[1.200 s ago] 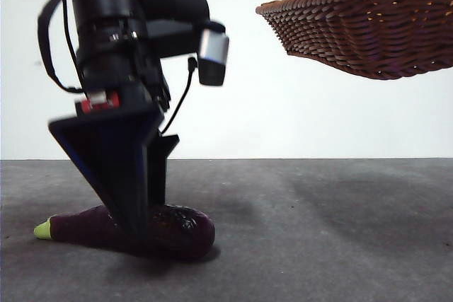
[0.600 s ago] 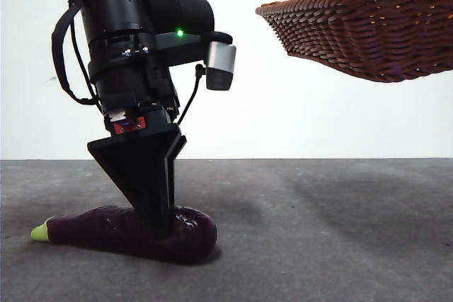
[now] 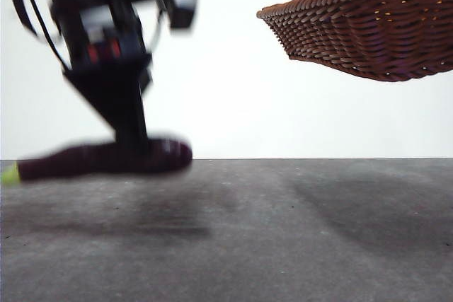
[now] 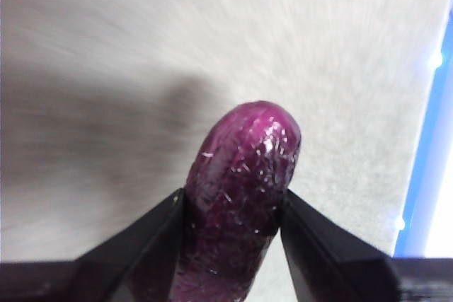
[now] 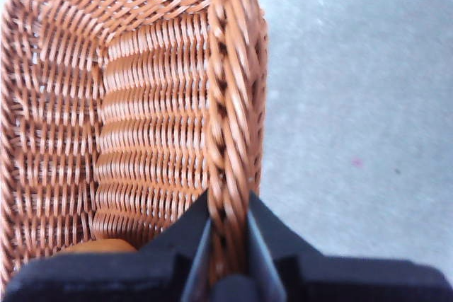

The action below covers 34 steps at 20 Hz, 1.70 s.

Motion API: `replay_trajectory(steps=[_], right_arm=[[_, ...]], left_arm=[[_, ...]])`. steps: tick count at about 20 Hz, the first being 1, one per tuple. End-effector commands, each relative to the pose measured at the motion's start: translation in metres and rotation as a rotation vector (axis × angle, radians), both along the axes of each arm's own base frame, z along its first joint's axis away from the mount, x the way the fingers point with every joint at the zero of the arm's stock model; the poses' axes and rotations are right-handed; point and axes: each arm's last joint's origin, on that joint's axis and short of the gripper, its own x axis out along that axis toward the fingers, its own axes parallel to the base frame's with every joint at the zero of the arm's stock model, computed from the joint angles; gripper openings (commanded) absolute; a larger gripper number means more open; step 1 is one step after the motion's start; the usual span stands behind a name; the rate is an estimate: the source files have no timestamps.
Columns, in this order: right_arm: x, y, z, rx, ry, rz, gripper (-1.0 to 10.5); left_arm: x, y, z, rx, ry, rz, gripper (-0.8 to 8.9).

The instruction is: Help me put the vegetables on the table into the basket

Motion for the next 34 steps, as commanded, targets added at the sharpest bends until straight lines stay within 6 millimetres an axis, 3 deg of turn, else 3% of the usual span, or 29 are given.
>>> replay_trajectory(steps=[1, 3, 6, 10, 12, 15, 17, 24, 29, 34], right_arm=[[0.000, 0.000, 0.001, -0.001, -0.003, -0.001, -0.1], [-0.002, 0.004, -0.003, -0.001, 0.021, 0.016, -0.1], [-0.002, 0.016, -0.022, 0.002, 0.070, 0.071, -0.1], [-0.005, 0.041, -0.069, 0.023, 0.164, 0.144, -0.1], [-0.009, 0.056, -0.088, 0.031, 0.193, 0.190, -0.1], [-0.011, 0.077, -0.103, 0.044, 0.219, 0.248, -0.1], [-0.011, 0.091, -0.105, 0.044, 0.220, 0.283, -0.1], [-0.019, 0.119, -0.105, 0.020, 0.211, 0.349, -0.1], [-0.020, 0.122, -0.105, 0.003, 0.203, 0.350, -0.1], [-0.021, 0.125, -0.105, 0.009, 0.199, 0.359, -0.1]], left_arm=[[-0.018, 0.020, 0.036, -0.084, -0.107, 0.025, -0.06], [-0.039, 0.035, 0.067, -0.162, -0.215, 0.025, -0.06], [-0.065, 0.048, 0.092, -0.236, -0.312, 0.008, -0.06], [-0.077, 0.048, 0.100, -0.267, -0.342, -0.032, -0.06], [-0.080, 0.039, 0.098, -0.268, -0.345, -0.093, -0.06], [-0.083, 0.014, 0.098, -0.326, -0.383, -0.185, -0.06], [-0.082, -0.002, 0.093, -0.328, -0.392, -0.235, -0.07], [-0.061, -0.052, 0.040, -0.140, -0.336, -0.366, -0.07], [-0.070, -0.076, 0.032, -0.174, -0.358, -0.452, -0.08], [-0.070, -0.086, 0.018, -0.136, -0.323, -0.472, -0.03]])
